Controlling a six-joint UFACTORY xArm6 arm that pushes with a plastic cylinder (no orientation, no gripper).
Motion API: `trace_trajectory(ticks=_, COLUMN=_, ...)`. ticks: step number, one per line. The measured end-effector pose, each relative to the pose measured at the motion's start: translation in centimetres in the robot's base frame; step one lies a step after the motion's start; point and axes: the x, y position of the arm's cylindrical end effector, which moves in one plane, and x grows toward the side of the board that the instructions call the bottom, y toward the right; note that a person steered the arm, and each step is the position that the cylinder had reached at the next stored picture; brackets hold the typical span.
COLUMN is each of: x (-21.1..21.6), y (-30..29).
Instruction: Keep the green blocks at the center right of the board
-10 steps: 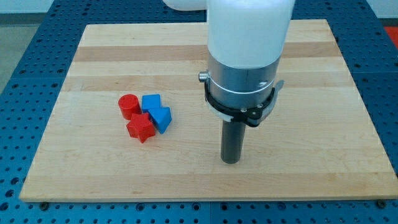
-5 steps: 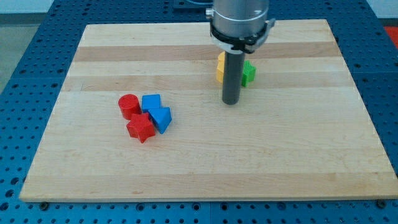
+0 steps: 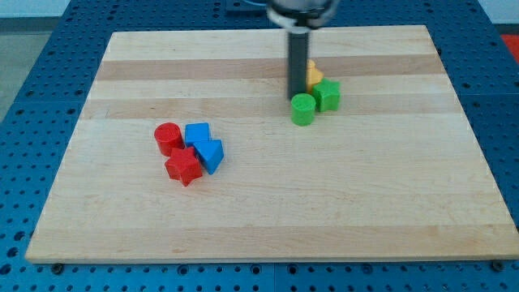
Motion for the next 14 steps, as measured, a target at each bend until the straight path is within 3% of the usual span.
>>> trace_trajectory(ticks=1, x=0.0, y=6.6)
trace_trajectory(ticks=2, x=0.0, y=8.9)
trace_trajectory(ticks=6, x=0.3, y=-1.7)
trace_trajectory(ticks=8, x=4.2, y=0.8)
trace_trajectory(ticks=10, x=-0.2, y=-4.4)
trace_trajectory(ticks=11, x=1.4, y=-8.2)
trace_trajectory(ticks=12, x=5.3, y=-7.8)
trace_trajectory(ticks=14, x=6.3, y=5.6)
